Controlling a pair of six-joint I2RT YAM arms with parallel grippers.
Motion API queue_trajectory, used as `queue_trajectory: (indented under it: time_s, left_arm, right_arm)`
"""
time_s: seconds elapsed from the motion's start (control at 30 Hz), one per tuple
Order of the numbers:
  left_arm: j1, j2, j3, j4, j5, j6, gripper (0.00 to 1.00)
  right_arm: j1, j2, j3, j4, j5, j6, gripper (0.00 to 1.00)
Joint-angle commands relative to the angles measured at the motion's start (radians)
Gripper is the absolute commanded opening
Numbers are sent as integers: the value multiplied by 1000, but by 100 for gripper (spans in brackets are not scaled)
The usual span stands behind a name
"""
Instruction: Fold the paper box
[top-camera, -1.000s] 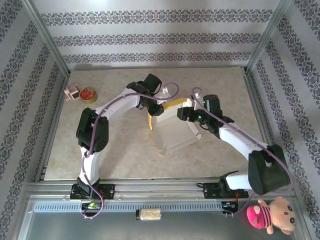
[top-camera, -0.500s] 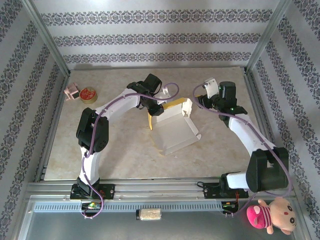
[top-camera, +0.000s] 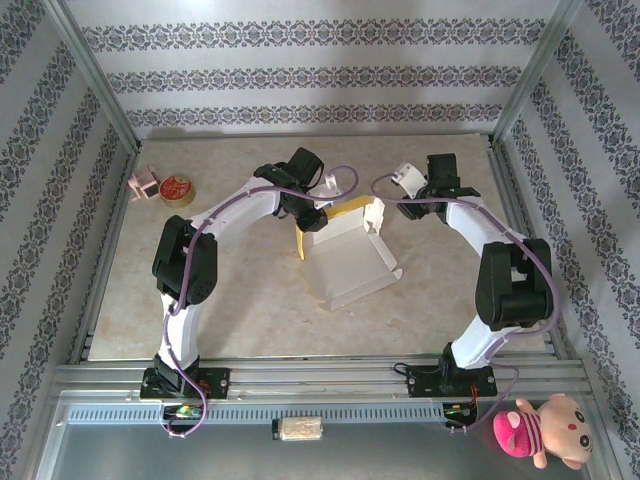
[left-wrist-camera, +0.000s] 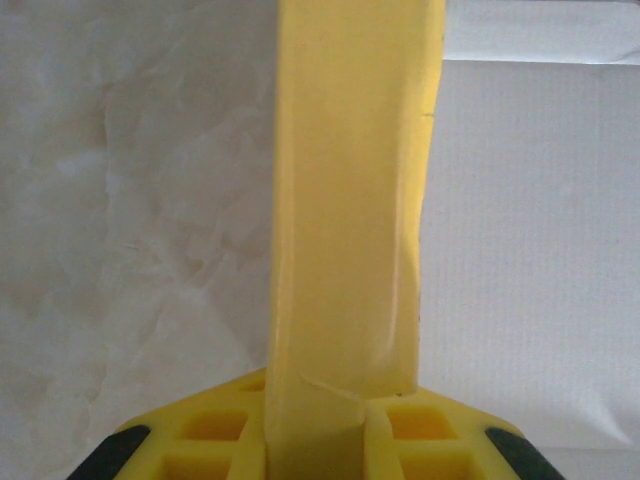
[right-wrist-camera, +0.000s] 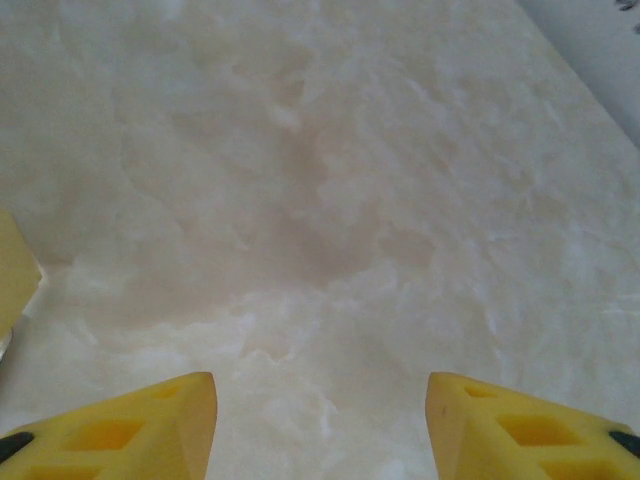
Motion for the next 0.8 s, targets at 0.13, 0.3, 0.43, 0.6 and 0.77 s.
queue_trajectory:
  time_s: [0.13,0.3,0.43,0.6,0.77]
  left_arm:
    - [-20,24,10,-38,-20,6,19]
    - [-20,24,1,-32,-8,1,19]
    - [-20,24,1,-30,-8,0,19]
    - [-21,23,3,-29,-8,0,19]
    - [-20,22,3,-29,-8,-2,19]
  right_arm:
    - [40,50,58,-8,-218,-85,52]
    - [52,49,37,3,-346,-74,50]
    - [58,44,27,-10,-399,-94,50]
    - [59,39,24,-48,-464,-124,53]
    - [60,40,15,-85,-511,-144,54]
